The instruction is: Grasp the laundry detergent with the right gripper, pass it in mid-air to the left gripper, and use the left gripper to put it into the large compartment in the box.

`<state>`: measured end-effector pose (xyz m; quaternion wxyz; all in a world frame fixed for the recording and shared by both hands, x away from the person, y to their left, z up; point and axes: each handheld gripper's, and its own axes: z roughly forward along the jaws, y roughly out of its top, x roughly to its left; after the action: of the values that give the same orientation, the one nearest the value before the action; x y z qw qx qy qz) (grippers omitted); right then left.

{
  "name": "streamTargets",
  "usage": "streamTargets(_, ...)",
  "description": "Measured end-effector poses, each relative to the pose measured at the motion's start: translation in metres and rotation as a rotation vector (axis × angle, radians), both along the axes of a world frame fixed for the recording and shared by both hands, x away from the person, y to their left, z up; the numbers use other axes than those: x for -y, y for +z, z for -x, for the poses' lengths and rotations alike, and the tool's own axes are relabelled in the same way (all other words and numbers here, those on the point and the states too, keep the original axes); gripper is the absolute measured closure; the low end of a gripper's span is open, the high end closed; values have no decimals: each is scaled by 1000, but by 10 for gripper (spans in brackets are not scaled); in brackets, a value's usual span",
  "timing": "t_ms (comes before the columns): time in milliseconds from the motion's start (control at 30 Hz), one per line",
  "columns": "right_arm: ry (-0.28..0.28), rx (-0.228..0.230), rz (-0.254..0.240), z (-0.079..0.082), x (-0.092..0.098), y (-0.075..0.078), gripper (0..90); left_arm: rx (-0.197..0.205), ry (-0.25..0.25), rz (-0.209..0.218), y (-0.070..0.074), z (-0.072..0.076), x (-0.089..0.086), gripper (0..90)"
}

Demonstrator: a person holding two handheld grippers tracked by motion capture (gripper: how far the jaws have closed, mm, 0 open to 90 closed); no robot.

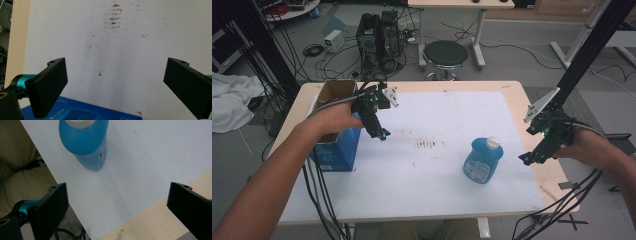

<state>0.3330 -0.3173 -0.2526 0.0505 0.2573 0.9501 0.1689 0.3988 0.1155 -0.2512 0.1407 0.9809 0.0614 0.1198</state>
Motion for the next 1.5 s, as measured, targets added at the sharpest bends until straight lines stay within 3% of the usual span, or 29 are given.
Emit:
streamTargets(100, -15, 16, -77, 5, -1, -8, 28, -3, -13, -14, -1, 2, -1, 52)
streamTargets(267, -40, 29, -144, 11, -1, -21, 28, -4, -13, -4, -3, 2, -7, 52)
streamTargets(533, -58, 111, -243, 27, 1, -38, 29, 1, -17, 0, -3, 5, -9, 52)
streamTargets(633, -96, 163, -314, 35, 2, -50, 29, 0, -19, 4, -3, 5, -8, 52)
streamTargets(767, -127, 191, -369, 40, 3, -64, 28, -2, -22, 0, -3, 4, -8, 52)
streamTargets(967, -166, 209, -421, 46, 3, -83, 28, -3, -21, -3, -3, 3, -8, 52)
streamTargets(1133, -166, 223, -465, 50, 3, -95, 28, -1, -8, 24, -5, 5, -8, 52)
streamTargets(1200, -170, 225, -476, 50, 1, -99, 28, 2, -22, -1, -2, 4, -9, 52)
streamTargets(1233, -171, 227, -481, 50, 0, -101, 28, -2, -9, 14, -3, 5, -8, 52)
streamTargets(1500, -162, 281, -535, 45, -8, -113, 28, 1, -9, 7, -4, 4, -8, 52)
